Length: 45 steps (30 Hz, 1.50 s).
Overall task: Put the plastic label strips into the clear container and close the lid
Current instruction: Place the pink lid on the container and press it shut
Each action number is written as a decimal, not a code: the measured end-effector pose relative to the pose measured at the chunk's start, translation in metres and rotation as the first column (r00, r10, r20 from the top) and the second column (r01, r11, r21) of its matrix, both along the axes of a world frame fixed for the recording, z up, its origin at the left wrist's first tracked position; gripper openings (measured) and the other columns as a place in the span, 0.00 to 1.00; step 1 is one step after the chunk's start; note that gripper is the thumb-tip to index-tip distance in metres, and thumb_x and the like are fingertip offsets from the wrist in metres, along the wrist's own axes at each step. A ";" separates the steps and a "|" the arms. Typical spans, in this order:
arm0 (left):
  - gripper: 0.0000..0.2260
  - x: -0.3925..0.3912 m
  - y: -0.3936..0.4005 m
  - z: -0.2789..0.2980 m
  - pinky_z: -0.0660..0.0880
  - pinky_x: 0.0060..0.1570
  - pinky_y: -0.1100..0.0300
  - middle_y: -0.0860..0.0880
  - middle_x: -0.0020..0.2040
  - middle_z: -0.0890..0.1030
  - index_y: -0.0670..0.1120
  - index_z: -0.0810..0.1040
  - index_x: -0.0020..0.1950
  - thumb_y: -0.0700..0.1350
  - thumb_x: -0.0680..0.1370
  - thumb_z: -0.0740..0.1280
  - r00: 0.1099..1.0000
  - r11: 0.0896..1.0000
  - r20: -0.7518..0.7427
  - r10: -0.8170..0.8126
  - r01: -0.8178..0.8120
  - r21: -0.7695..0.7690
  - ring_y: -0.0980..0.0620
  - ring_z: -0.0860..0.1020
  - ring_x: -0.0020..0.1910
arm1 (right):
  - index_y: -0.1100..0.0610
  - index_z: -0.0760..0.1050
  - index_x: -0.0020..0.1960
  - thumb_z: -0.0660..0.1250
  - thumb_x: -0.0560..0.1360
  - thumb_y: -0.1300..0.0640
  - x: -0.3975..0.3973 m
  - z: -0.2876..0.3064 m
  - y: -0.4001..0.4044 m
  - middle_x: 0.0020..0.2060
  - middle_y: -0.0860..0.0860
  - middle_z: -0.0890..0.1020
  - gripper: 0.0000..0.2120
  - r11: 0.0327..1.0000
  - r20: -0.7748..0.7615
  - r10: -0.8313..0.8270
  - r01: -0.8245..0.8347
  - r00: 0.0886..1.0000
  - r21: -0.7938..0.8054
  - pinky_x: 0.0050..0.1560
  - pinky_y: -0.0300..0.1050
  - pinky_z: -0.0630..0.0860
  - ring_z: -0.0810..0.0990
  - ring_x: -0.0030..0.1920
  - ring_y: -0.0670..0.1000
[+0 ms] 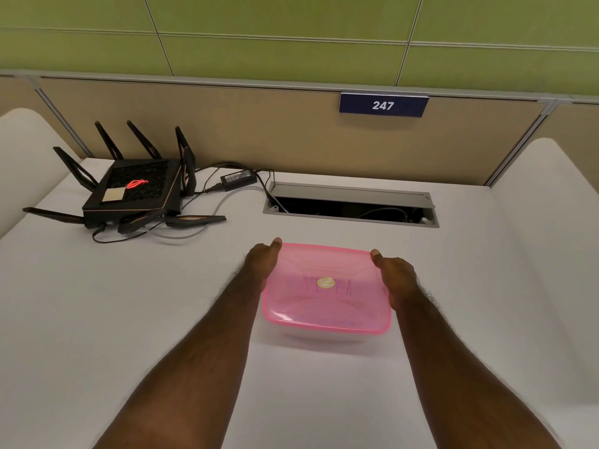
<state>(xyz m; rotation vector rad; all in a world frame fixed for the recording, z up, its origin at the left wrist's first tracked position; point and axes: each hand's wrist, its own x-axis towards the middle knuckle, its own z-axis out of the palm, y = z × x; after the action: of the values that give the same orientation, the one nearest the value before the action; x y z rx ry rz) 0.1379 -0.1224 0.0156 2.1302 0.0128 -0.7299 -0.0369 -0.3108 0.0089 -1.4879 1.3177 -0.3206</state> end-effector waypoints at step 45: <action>0.08 -0.067 0.110 -0.015 0.83 0.40 0.56 0.42 0.38 0.80 0.36 0.79 0.48 0.41 0.75 0.71 0.886 0.879 -0.464 -0.023 -0.203 -0.430 0.47 0.80 0.37 | 0.62 0.74 0.60 0.74 0.72 0.54 -0.108 -0.006 0.036 0.53 0.60 0.81 0.21 0.858 0.189 0.237 -0.296 0.953 0.419 0.52 0.53 0.81 0.82 0.51 0.57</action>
<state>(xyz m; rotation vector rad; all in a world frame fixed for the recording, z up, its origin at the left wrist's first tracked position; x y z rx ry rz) 0.0709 -0.0126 0.0001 1.4485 0.1750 -1.0470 -0.1451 -0.2750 0.0030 -1.2131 0.9783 0.0655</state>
